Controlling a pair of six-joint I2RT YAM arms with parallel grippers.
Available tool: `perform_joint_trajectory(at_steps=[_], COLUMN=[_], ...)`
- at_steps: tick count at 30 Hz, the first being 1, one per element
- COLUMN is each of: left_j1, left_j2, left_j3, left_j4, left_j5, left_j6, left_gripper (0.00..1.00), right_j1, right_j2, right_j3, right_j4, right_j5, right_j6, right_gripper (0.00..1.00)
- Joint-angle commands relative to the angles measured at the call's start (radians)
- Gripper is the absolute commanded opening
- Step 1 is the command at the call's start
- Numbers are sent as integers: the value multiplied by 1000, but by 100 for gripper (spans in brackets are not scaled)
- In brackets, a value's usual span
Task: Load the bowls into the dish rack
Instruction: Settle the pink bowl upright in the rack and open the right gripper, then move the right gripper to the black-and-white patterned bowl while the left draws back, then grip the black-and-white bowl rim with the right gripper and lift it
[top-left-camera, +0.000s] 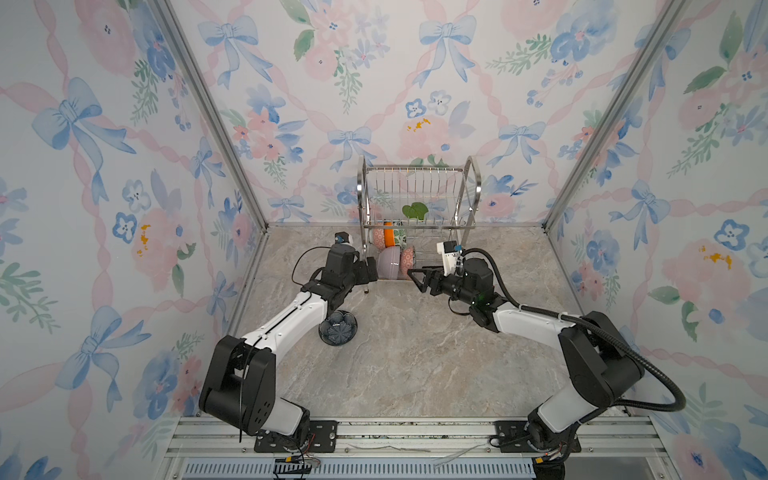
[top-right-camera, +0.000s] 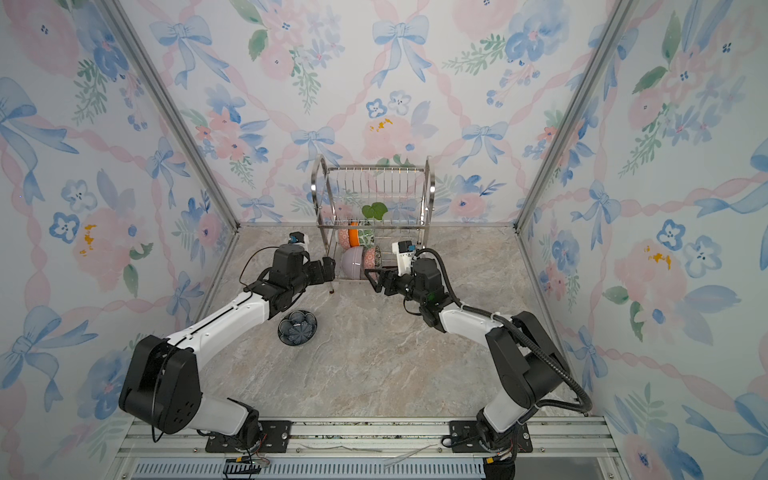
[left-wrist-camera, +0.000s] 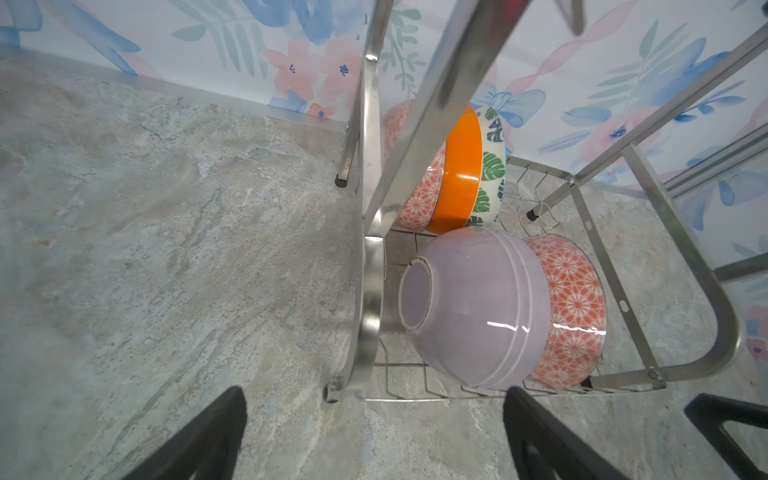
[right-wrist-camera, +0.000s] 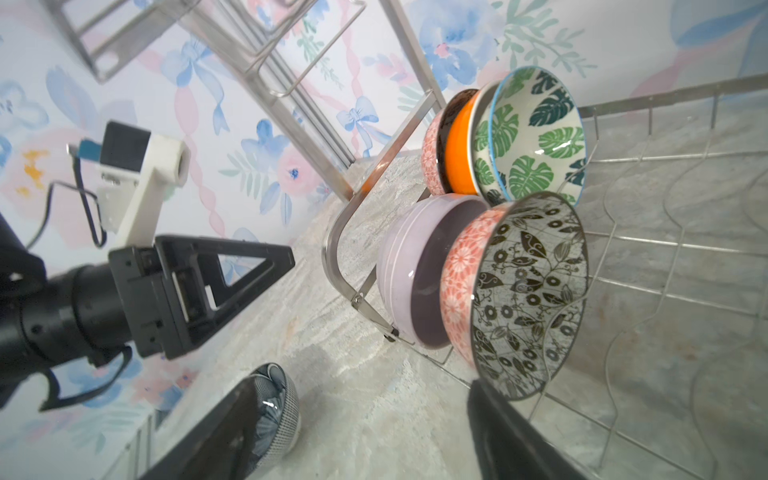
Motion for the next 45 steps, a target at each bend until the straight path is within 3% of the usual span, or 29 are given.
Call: perform_joint_trajectory(at_steps=[1,6,11,14,20,27,34,45], left_j1=[31,77,137,210,328,377,425,433], left_j2=[-58,-171,-249,-272,-282,-361,-421,-401], left_j3=[-24,-83,-142,-189,-295,-339,-390,-371], left_j4=[-1,-3,-17,-8,38,36,35,32], left_j5=[23,34,45,130,253,264,303,310], left_j6=[-73,-164,-226,-267,-339,-344,-348,-333], left_gripper=[98,98,98,98,98,98,98,98], right_j1=[72,191,323,408,510,554,550,515], right_j2=[-65,-125,-94,-33,131,333,472,601], right_j3=[-1,17,94,170,328,543,702,810], right_j4=[-171,-334,-529,-643,-750,-844,-921,-947], right_j5=[125,294,478,571,599,553,532,478], right_j6=[-152,-242,-280,-265,-137,-104,-102,-83], right_gripper=[97,97,97,97,97,100,75,49])
